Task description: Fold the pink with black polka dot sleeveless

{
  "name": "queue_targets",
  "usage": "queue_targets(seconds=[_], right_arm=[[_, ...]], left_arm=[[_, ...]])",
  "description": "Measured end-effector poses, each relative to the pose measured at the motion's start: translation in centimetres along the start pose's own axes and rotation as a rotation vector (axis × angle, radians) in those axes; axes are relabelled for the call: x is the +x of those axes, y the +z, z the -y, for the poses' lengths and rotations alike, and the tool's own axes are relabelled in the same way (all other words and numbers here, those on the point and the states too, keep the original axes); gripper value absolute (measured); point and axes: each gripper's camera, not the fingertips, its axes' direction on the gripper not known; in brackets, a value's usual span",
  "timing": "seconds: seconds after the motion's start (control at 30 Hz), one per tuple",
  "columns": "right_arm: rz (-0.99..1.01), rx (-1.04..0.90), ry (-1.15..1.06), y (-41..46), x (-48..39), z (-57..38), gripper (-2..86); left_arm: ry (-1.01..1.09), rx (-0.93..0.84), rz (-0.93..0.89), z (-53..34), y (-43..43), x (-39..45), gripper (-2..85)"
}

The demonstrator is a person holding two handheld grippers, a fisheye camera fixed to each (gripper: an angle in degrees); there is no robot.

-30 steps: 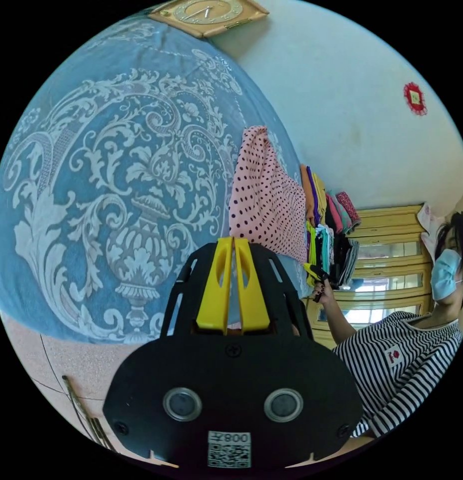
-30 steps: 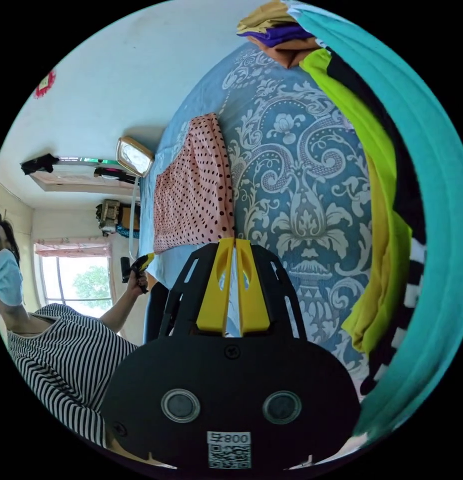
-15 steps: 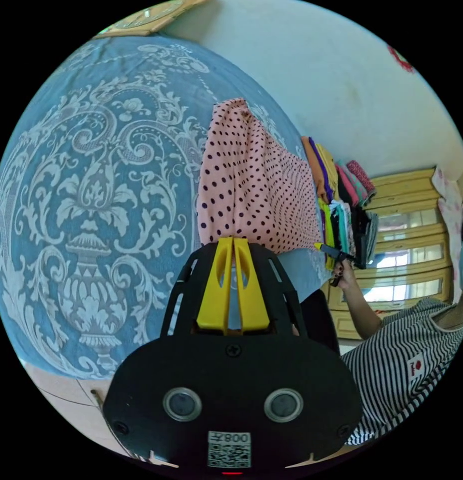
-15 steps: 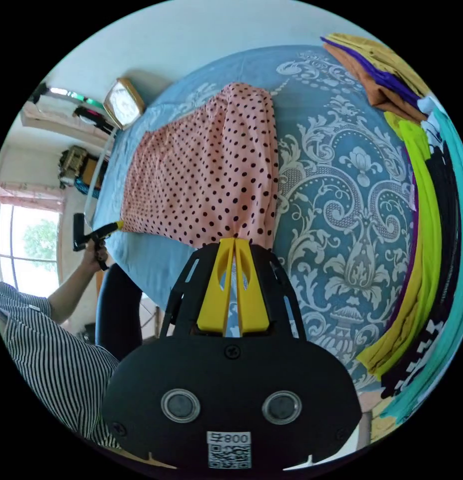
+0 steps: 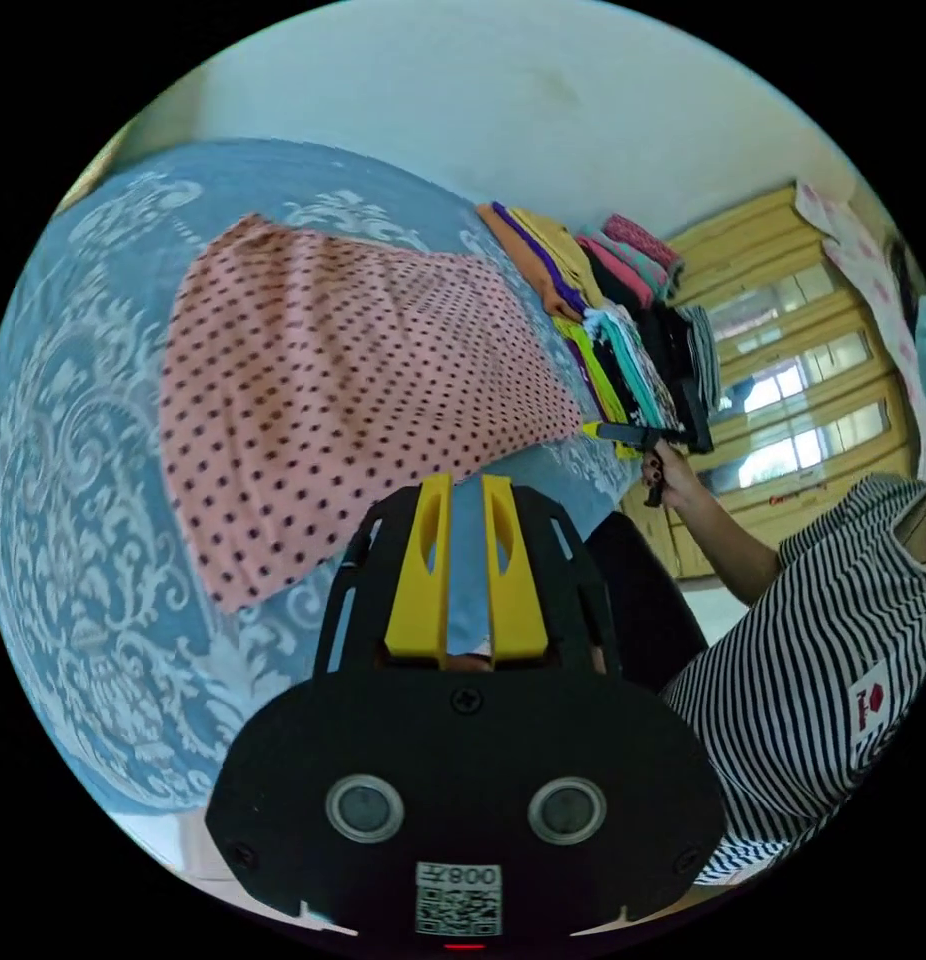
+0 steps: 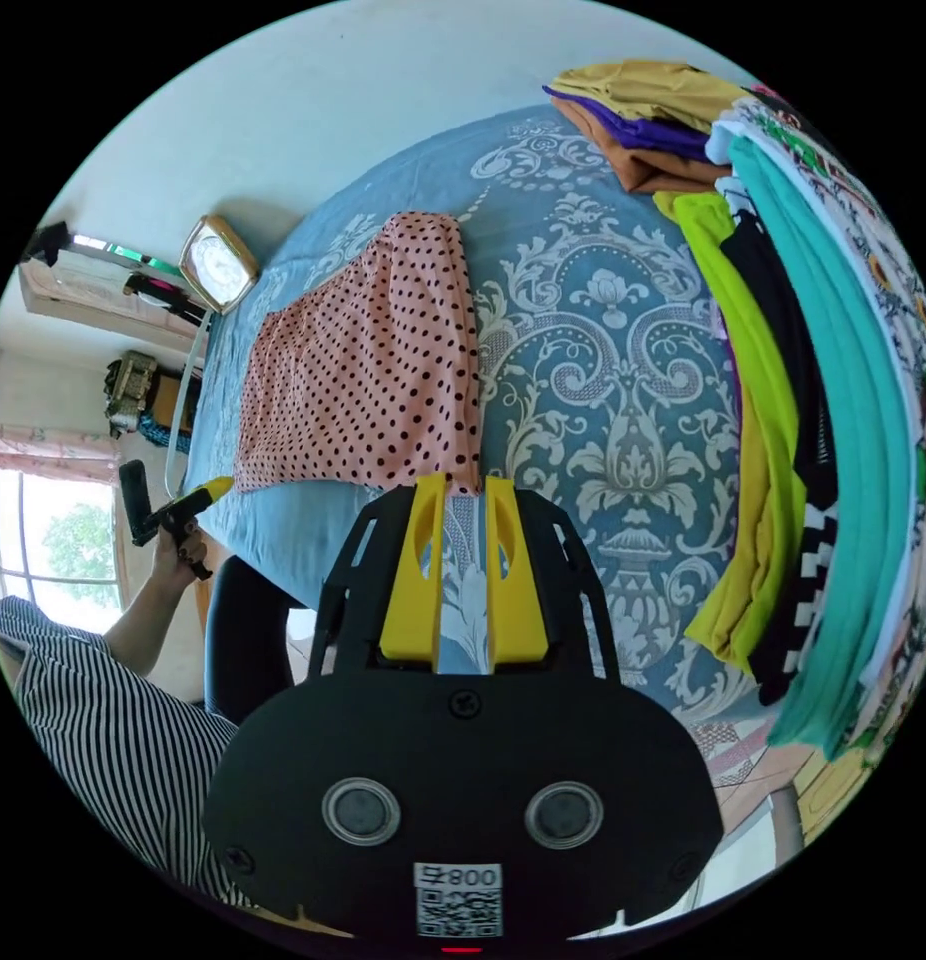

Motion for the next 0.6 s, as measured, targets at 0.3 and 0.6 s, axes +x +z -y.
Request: queue_targets(seconds=[0.3, 0.6], right_arm=[[0.153, 0.034, 0.014, 0.2, 1.8, 0.9, 2.5], [0.335, 0.087, -0.078, -1.4, 0.1, 3.8, 1.4]], left_arm=[[0.406, -0.14, -0.024, 8.4, 6.9, 15.6, 7.7], [0.708, -0.195, 0.337, 13.1, 12.3, 28.3, 7.2]])
